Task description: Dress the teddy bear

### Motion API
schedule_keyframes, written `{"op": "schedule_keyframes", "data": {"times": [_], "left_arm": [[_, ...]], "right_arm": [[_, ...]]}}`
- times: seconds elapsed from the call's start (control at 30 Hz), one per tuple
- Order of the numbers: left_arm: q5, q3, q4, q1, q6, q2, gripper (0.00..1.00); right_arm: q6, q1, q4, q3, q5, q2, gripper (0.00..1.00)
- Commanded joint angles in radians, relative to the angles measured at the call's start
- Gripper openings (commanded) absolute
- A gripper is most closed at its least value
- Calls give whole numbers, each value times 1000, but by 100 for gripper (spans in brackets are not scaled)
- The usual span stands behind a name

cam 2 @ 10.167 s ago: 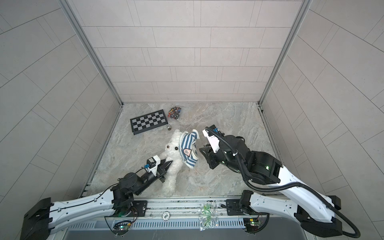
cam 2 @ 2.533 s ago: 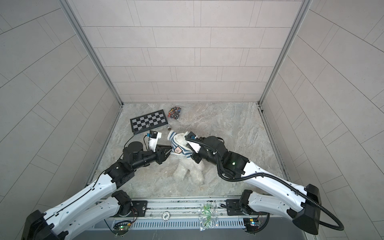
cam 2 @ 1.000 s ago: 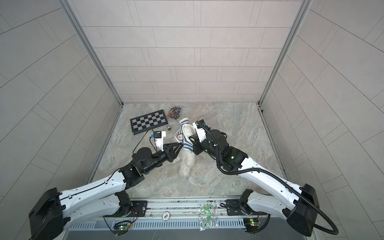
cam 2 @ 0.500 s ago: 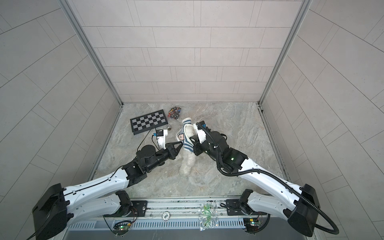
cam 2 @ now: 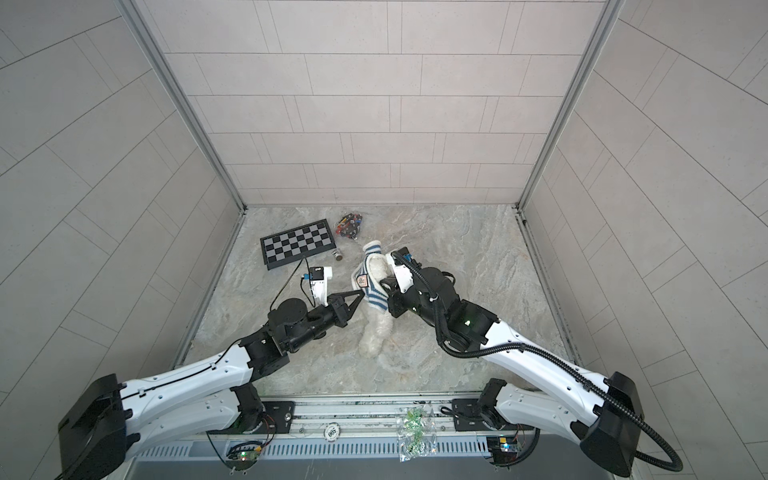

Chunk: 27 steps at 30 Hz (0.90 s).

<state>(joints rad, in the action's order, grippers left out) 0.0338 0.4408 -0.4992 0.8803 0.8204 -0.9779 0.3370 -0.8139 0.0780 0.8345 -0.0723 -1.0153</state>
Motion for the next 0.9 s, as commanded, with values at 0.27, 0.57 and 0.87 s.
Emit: {"op": "schedule_keyframes", "data": {"times": [0.27, 0.57, 0.87], "left_arm": [[-34, -83, 66, -18, -24, 28, 0], [120, -21, -28, -3, -32, -26, 13], [131, 32, -79, 6, -16, -68, 27]], "right_arm": [[-4, 15, -38, -19, 36, 73, 0], [-7, -1, -102, -25, -33, 43, 0], [-24, -14, -98, -25, -21, 38, 0]]}}
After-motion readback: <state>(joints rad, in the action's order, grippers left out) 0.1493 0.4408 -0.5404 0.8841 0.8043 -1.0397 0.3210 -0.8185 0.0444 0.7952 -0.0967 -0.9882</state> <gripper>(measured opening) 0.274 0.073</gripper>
